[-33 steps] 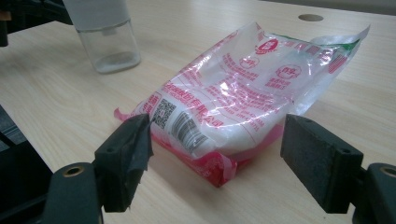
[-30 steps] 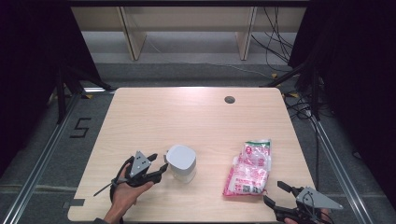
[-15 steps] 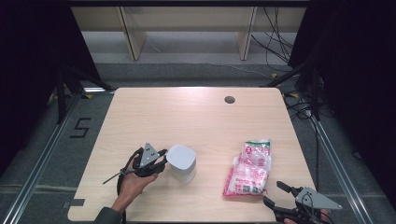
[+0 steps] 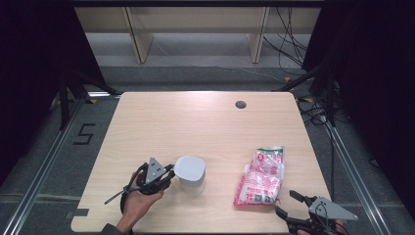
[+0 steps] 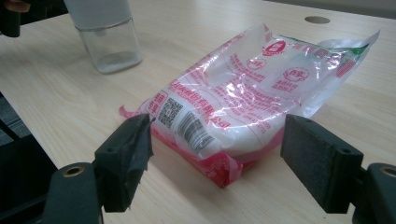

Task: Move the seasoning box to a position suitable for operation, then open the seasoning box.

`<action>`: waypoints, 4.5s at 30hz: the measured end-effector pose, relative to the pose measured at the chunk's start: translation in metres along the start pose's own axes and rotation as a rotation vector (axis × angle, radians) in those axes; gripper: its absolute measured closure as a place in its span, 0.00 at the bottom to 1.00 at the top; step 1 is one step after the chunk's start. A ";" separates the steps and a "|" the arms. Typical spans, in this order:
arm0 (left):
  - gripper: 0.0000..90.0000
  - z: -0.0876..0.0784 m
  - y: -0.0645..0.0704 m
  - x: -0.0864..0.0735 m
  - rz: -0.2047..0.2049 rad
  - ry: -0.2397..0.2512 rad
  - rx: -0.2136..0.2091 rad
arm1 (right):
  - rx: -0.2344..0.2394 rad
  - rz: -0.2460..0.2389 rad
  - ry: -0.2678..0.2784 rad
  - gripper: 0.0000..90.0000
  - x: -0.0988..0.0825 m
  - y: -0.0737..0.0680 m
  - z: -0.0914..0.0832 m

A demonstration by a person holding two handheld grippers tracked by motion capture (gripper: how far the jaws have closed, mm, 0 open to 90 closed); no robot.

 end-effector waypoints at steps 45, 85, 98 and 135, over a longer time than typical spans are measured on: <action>0.78 -0.012 0.073 -0.015 0.020 0.033 -0.074 | 0.014 0.008 -0.018 0.29 -0.001 -0.003 0.002; 0.41 -0.041 0.089 0.005 -0.012 0.075 -0.228 | 0.042 0.036 -0.029 0.26 -0.001 -0.009 0.006; 0.84 -0.045 0.094 0.034 0.065 0.096 -0.272 | 0.083 -0.018 0.004 0.20 0.012 -0.033 0.012; 0.99 -0.023 0.091 0.042 0.102 0.093 -0.250 | 0.261 -0.124 0.057 0.72 0.039 -0.079 0.038</action>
Point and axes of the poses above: each handheld gripper's, and its own axes: z roughly forward along the jaws, x roughly out of its top, y roughly to its right, the point moved 5 cm from there along z, roughly forward along the jaws, and after that the axes turned 14 degrees about -x, right-handed, at the moved point
